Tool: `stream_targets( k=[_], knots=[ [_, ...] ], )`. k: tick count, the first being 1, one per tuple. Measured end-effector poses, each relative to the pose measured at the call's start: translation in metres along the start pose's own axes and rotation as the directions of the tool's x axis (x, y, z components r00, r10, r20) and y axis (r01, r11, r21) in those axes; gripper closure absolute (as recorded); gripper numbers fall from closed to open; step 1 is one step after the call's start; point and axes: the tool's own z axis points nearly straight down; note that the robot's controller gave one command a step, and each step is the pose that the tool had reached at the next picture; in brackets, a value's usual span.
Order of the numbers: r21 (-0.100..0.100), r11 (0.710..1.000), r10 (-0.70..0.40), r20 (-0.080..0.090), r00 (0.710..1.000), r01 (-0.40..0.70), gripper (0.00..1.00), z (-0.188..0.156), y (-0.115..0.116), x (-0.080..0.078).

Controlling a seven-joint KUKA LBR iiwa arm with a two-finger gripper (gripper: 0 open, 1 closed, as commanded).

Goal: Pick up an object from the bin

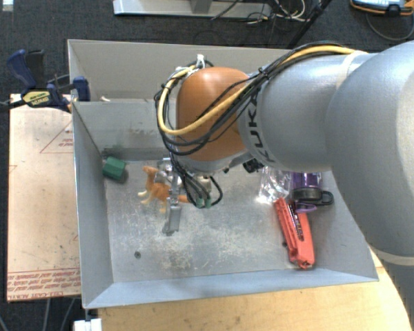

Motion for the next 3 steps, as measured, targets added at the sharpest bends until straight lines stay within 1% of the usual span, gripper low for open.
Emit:
stream_targets(
  k=[1, 2, 3],
  knots=[
    [-0.001, 1.0, 0.003, 0.006, 1.0, -0.003, 0.0, -0.005, -0.001, -0.002],
    [0.001, 1.0, 0.001, -0.001, 1.0, -0.001, 0.0, -0.052, -0.002, -0.003],
    [-0.002, 0.999, -0.039, 0.011, 0.999, 0.039, 0.0, -0.1, -0.005, -0.005]
  ],
)
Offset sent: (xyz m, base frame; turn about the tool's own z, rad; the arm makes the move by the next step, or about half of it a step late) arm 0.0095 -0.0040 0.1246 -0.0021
